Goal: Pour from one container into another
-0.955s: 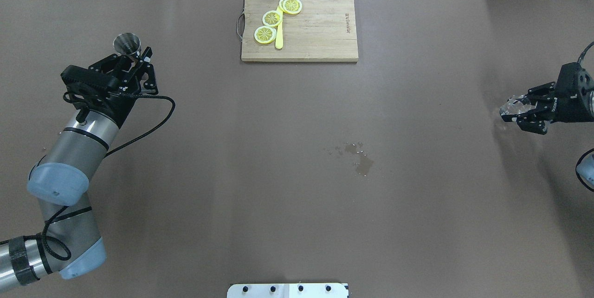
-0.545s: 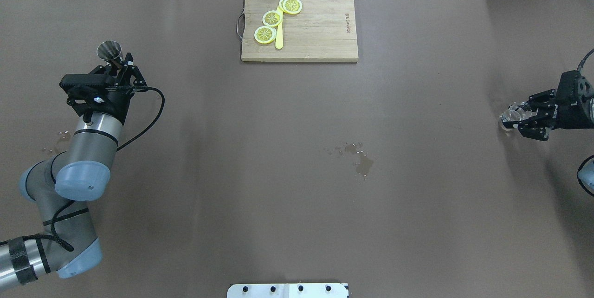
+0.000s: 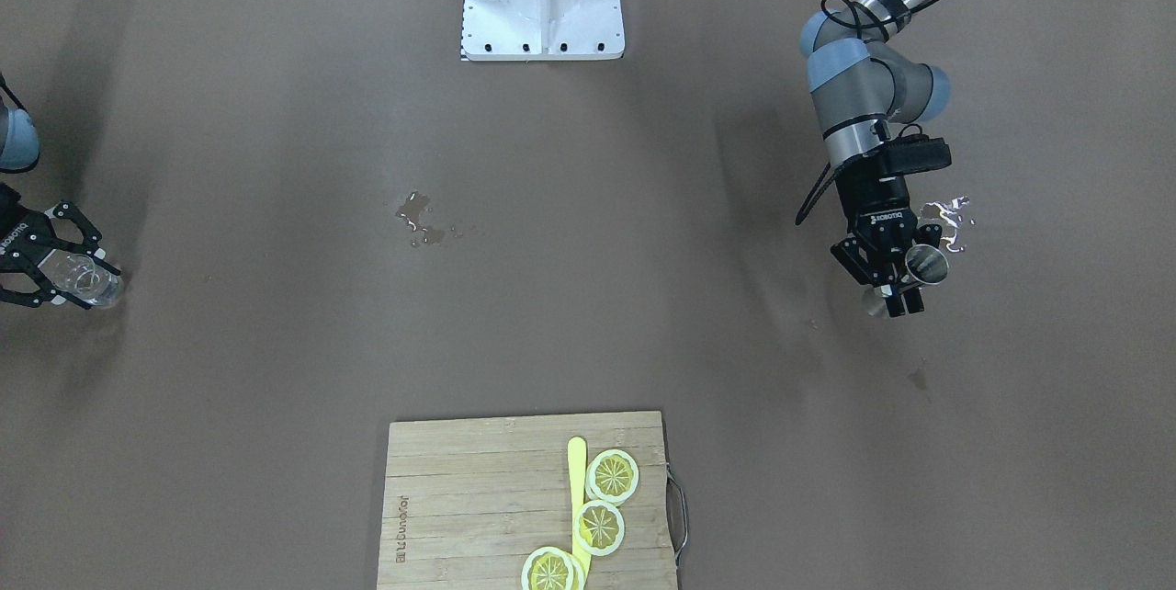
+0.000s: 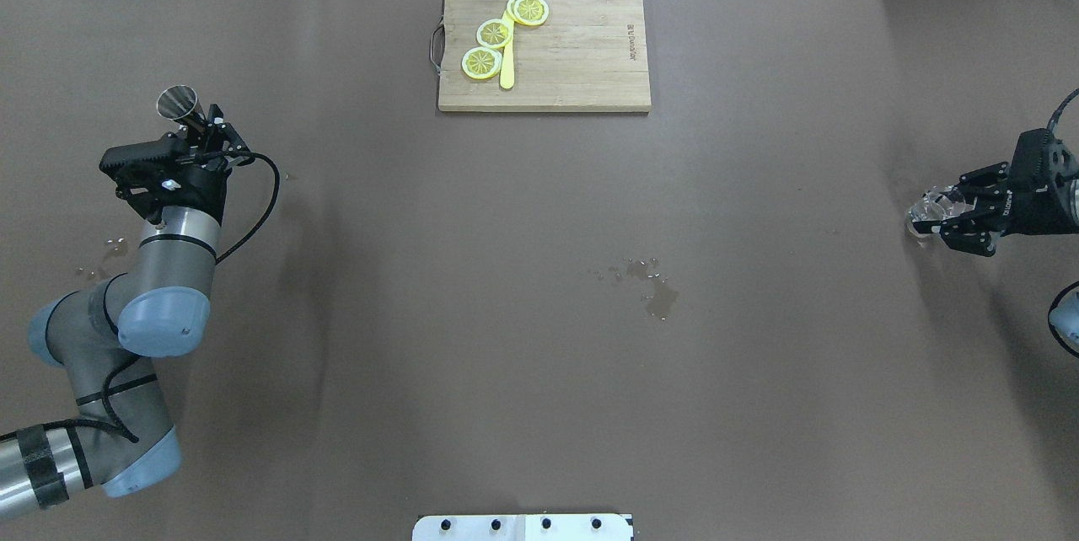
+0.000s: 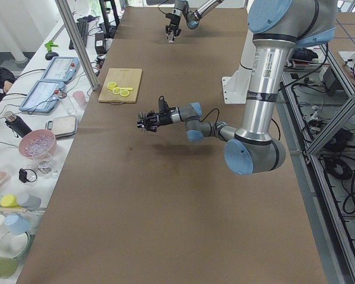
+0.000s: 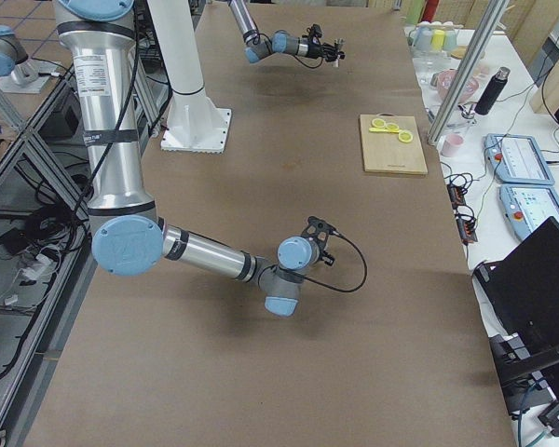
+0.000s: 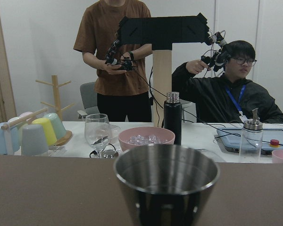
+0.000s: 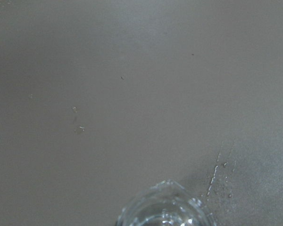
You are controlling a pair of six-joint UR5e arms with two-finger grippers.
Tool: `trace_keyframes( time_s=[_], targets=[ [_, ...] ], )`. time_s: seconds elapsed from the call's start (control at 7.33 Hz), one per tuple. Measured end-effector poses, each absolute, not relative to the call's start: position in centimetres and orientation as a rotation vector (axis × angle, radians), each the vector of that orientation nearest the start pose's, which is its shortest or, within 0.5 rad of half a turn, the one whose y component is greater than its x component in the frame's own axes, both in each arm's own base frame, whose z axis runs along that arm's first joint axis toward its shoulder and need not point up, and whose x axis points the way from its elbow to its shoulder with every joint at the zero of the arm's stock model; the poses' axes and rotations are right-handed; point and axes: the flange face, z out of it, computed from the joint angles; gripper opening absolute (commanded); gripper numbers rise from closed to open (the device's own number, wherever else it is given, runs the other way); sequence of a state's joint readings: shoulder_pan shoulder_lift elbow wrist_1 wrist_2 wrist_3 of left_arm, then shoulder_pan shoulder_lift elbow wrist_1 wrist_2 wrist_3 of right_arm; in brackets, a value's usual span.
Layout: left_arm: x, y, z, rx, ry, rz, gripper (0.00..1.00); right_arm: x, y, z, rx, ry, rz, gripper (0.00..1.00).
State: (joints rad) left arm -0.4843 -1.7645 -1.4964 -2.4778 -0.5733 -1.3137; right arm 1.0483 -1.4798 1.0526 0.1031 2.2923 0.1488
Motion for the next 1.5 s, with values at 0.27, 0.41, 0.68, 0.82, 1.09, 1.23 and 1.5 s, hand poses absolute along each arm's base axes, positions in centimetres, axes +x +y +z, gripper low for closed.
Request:
trace_keyframes(
  time_s=[0.27,0.41,0.68,0.82,1.09,1.23,1.5],
  targets=[
    [40.2,-45.8,49.0,1.175,0.525,-0.748,0.00,-19.0,-46.5,67.7,0.937,-1.001,-0.763,1.00],
    [40.2,-45.8,49.8,1.158,0.504,-0.769,0.00,-19.0,-46.5,67.6,0.937,-1.002,-0.763,1.00],
    [40.5,-45.9,50.8,1.136,0.474,-0.794,0.00,-18.8,-46.1,67.6,0.939,-1.006,-0.764,1.00],
    [40.7,-46.0,51.4,1.131,0.465,-0.801,0.00,-18.4,-45.5,67.9,0.937,-1.015,-0.766,1.00],
    [41.3,-46.3,52.7,1.124,0.451,-0.808,0.00,-17.2,-44.0,68.4,0.918,-1.052,-0.772,1.00],
    [41.4,-46.4,53.2,1.125,0.445,-0.813,0.00,-15.9,-43.7,68.3,0.908,-1.069,-0.765,1.00],
    [41.6,-46.6,54.0,1.132,0.436,-0.828,0.05,-12.2,-42.1,69.7,0.850,-1.082,-0.705,1.00]
  ],
)
